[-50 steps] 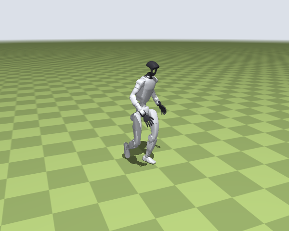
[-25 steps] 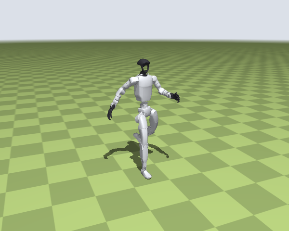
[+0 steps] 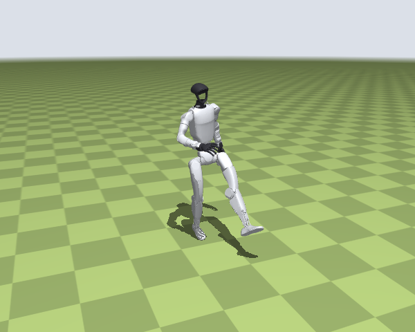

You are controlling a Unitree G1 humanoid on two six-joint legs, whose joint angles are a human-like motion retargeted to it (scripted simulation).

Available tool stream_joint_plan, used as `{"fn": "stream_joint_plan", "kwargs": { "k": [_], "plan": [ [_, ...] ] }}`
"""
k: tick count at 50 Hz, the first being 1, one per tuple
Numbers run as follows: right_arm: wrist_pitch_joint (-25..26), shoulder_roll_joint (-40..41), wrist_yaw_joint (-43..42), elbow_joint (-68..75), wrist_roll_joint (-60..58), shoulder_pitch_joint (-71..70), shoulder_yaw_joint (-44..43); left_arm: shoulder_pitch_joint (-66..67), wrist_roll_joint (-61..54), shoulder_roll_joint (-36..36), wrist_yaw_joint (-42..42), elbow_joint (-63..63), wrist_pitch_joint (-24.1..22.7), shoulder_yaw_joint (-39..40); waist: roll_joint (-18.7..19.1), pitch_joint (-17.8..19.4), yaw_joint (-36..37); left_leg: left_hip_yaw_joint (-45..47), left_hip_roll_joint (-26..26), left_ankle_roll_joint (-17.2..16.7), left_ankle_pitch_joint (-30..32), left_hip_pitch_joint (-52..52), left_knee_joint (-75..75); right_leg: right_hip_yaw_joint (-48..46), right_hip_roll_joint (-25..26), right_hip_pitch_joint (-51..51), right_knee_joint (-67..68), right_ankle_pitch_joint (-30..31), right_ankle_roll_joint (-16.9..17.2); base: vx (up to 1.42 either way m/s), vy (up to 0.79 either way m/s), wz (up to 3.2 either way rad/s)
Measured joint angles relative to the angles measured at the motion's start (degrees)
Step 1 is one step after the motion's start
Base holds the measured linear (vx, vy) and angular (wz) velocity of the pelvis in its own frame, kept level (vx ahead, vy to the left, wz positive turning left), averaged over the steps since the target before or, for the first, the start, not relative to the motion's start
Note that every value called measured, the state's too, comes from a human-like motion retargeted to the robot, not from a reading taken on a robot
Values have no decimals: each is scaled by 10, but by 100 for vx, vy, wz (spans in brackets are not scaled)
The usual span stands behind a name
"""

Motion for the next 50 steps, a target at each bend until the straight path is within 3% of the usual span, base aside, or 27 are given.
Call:
{"fn": "stream_joint_plan", "kwargs": {
  "k": [6,11,17,23,28,30,33,35,37,40,43,47,50],
  "plan": [
    [5,50,30,70,-6,-38,24,0,-23,19,2,-15,-4,-10,-46,7,47,-133,16,-3,-11,-41,0,61,-35,-7,41,-23,12,33,6,-117],
    [-6,77,64,48,50,6,27,-25,-75,15,37,-35,-7,-4,-54,-9,39,-114,26,-2,5,-8,1,78,-38,-4,40,-28,4,32,15,-38],
    [6,110,106,59,71,39,36,-89,-106,15,71,-63,-6,-28,-61,-44,-10,-141,10,23,-13,41,40,65,-24,-4,31,-42,0,34,16,35],
    [16,144,116,57,85,47,45,-129,-159,12,72,-130,-24,-46,-74,-69,-19,-163,-29,47,-94,81,154,43,-22,-16,25,-56,-3,36,18,44],
    [16,177,92,38,91,25,48,-115,-195,-1,67,-173,-38,-45,-98,-74,-17,-120,-48,81,-177,124,197,16,-23,-35,31,-50,-5,41,22,52],
    [16,185,82,42,121,8,41,-129,-168,1,65,-163,-28,-54,-105,-63,-26,-140,-60,86,-172,117,192,-3,-18,-54,64,-33,-6,46,24,118],
    [9,189,82,32,166,35,21,-124,-68,9,46,-144,-6,-69,-97,-48,-37,-180,-69,77,-147,134,176,-27,-2,-82,145,43,-11,53,24,122],
    [4,185,88,25,181,61,7,-111,-7,17,30,-148,3,-69,-85,-43,-41,-196,-66,80,-146,156,164,-67,-3,-128,245,77,-28,56,20,85],
    [-2,174,87,23,159,91,-8,-92,31,33,18,-183,1,-54,-79,-49,-44,-201,-64,82,-152,174,155,-142,-47,-188,349,62,-63,54,15,58],
    [-4,124,74,-3,68,150,-63,-73,89,93,3,-309,-10,-9,-77,-50,-55,-218,-69,72,-153,187,147,-221,-106,-253,396,5,-100,51,9,89],
    [-12,49,55,-63,-22,256,-172,-54,142,198,14,-498,-40,66,-73,-53,-83,-258,-78,56,-155,208,143,-227,-91,-259,262,-3,-57,49,2,147],
    [-19,-70,80,-158,-62,418,-358,-55,172,394,42,-684,-68,172,-96,-62,-141,-314,-115,48,-167,240,138,-224,-90,-242,0,49,9,50,-10,159],
    [-18,-156,128,-204,-65,517,-493,-45,181,546,44,-742,-74,254,-118,-79,-177,-345,-128,42,-185,262,149,-202,-85,-232,-88,104,16,48,-19,89]
  ]
}}
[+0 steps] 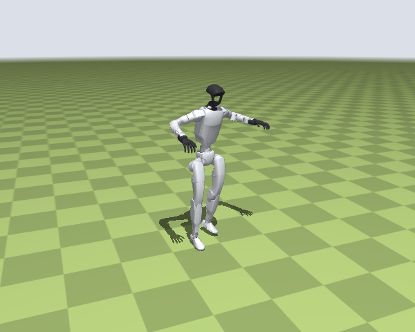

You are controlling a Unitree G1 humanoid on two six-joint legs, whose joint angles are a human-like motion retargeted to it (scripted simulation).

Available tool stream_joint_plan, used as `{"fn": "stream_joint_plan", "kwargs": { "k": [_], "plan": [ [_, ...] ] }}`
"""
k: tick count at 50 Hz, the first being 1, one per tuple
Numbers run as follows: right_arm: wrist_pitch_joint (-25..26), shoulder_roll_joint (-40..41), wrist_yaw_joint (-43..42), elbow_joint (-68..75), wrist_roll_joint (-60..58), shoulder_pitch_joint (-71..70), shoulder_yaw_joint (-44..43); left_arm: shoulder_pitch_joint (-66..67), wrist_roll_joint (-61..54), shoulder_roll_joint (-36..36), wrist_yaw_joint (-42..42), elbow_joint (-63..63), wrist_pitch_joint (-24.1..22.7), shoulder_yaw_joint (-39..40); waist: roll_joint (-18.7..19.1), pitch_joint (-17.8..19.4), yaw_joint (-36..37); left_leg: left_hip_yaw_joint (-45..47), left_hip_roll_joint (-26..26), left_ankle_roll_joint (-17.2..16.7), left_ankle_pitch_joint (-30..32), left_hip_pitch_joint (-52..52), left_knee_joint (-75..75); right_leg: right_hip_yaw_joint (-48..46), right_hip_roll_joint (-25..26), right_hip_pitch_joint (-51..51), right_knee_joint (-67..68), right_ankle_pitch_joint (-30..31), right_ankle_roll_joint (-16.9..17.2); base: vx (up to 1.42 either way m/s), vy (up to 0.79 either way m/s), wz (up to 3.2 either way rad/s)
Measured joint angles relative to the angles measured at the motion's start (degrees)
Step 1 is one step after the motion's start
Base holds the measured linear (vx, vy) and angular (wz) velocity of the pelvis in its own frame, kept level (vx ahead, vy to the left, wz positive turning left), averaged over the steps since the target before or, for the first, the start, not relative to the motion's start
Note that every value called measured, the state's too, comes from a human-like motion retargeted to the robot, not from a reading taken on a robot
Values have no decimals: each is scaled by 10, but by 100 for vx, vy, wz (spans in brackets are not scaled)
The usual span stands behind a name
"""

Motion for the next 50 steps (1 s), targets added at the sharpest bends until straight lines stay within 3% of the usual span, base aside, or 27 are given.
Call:
{"fn": "stream_joint_plan", "kwargs": {
  "k": [2,3,6,12,16,18,24,30,37,50],
  "plan": [
    [6,-29,7,-16,5,41,-70,3,-52,69,-14,-20,2,45,-8,-9,-8,-10,-4,8,-9,11,12,-1,-9,6,25,-25,-14,45,-8,20],
    [18,-46,21,-26,8,51,-97,-9,-179,76,-55,-39,5,56,-8,-14,-10,-9,0,7,-15,13,24,0,-7,7,43,-41,-22,43,-14,-24],
    [3,-87,18,-53,6,102,-205,31,-70,159,-24,-30,-6,135,-9,-29,-1,-5,5,0,-20,4,90,14,-2,22,57,-55,-12,42,-16,-49],
    [-4,-123,21,-119,35,100,-310,69,-140,169,-19,-92,-30,231,-8,-58,31,14,27,-18,-25,-45,201,62,21,49,40,-59,0,35,-11,-87],
    [-12,-132,7,-156,53,80,-330,84,-170,158,-21,-134,-39,271,8,-70,38,6,52,-4,-47,-29,69,80,39,59,43,-73,0,27,4,-59],
    [-40,-134,-11,-166,68,67,-323,86,-165,156,-15,-149,-59,277,13,-70,31,1,56,6,-45,-21,37,80,41,69,48,-86,-1,24,11,-3],
    [-64,-118,-6,-184,103,63,-317,96,-169,151,-25,-176,-75,284,13,-76,5,2,55,6,-45,-10,48,66,38,101,31,-92,-3,20,9,17],
    [-62,-121,26,-195,117,69,-314,128,-182,145,-45,-183,-73,300,5,-89,16,25,52,-3,-38,-7,63,77,32,115,13,-86,-3,15,5,-30],
    [-61,-122,24,-194,126,78,-318,155,-192,126,-50,-191,-70,328,0,-89,34,47,54,10,-49,-9,95,91,32,119,14,-89,-2,12,2,-28],
    [-64,-118,28,-190,130,97,-331,169,-203,119,-60,-185,-71,337,7,-93,16,40,56,5,-33,-3,75,74,33,120,14,-72,-3,7,0,8]
  ]
}}
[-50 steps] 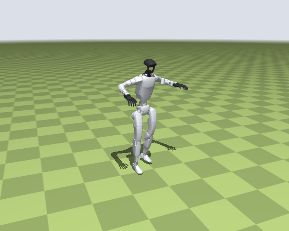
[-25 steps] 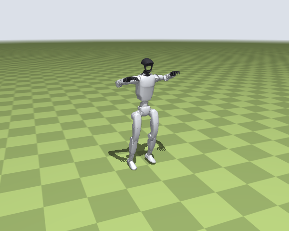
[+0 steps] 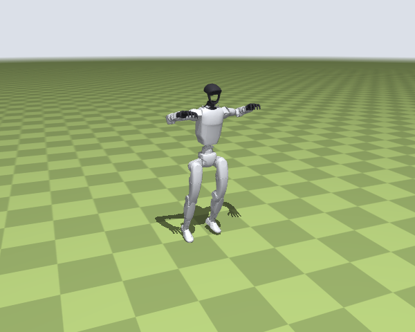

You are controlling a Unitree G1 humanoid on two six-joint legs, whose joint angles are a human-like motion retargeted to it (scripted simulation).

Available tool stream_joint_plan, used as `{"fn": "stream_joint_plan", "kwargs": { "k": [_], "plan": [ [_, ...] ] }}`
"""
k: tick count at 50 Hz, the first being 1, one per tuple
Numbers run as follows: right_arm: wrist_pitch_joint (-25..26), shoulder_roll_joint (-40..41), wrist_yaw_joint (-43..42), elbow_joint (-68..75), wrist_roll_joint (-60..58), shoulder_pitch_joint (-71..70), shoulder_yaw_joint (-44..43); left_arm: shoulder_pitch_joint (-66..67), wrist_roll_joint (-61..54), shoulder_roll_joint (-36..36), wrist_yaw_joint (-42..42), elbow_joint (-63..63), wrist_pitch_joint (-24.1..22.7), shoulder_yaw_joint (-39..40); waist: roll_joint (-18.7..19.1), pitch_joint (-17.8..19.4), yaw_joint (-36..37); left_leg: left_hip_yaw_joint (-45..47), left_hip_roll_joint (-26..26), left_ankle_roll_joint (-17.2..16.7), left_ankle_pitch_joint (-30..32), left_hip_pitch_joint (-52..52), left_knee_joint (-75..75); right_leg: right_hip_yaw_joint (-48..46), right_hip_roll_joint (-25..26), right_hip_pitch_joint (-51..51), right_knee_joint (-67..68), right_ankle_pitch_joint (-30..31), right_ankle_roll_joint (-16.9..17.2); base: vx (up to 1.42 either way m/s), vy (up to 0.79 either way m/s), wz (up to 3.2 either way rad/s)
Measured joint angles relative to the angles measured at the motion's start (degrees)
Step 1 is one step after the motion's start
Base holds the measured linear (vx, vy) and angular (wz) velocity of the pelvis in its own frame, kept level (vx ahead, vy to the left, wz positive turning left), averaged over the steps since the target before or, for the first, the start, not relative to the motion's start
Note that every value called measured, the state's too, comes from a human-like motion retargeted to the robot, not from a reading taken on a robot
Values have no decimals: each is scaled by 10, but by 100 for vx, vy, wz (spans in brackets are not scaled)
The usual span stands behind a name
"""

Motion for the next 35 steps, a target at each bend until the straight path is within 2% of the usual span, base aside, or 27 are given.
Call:
{"fn": "stream_joint_plan", "kwargs": {
  "k": [12,35],
  "plan": [
    [-2,12,1,-1,-14,15,-5,6,0,-24,-2,7,0,5,12,10,-6,-1,4,-4,23,6,-28,-18,5,-6,0,23,-2,0,0,0],
    [3,1,-8,22,-34,25,-33,14,4,-46,4,10,1,18,16,12,-3,-9,7,-8,35,14,-40,-27,7,-7,16,23,-4,0,0,0]
  ]
}}
